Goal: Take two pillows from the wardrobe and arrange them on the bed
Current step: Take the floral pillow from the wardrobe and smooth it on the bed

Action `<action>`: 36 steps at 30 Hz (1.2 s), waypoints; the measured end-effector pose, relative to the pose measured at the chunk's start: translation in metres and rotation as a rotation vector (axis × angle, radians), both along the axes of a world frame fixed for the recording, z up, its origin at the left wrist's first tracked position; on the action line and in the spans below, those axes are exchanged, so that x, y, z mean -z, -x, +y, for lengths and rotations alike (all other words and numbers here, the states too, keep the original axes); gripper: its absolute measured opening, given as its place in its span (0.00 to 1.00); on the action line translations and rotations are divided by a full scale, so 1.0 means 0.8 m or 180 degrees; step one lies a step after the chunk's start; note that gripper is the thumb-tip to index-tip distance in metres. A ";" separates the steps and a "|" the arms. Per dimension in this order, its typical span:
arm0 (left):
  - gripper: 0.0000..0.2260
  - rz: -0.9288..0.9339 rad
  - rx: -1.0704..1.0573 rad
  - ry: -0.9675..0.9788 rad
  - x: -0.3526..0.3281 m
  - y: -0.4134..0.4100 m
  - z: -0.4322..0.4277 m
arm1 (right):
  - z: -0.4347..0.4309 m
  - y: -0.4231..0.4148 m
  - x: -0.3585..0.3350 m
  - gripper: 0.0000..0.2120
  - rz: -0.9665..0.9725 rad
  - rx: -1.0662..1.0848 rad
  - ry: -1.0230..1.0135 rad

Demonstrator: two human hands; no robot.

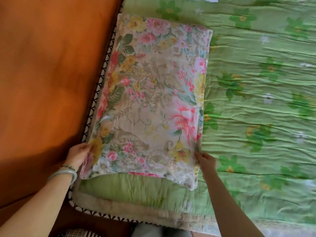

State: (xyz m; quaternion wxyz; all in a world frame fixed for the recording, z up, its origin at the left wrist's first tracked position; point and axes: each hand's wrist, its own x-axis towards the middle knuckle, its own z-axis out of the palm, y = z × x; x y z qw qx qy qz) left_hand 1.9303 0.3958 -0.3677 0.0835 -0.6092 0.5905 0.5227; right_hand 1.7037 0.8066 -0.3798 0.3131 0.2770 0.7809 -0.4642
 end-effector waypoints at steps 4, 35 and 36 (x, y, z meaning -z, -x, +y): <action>0.10 -0.0114 0.0251 0.0659 -0.005 -0.013 0.006 | 0.012 -0.010 0.000 0.10 0.0421 -0.0141 -0.0282; 0.11 0.0856 -0.1866 -0.1529 -0.012 -0.029 0.207 | -0.078 -0.197 -0.022 0.05 -0.1358 0.1631 0.2262; 0.12 0.0800 -0.1738 -0.1576 -0.009 -0.029 0.210 | -0.081 -0.197 -0.023 0.04 -0.1329 0.1532 0.2197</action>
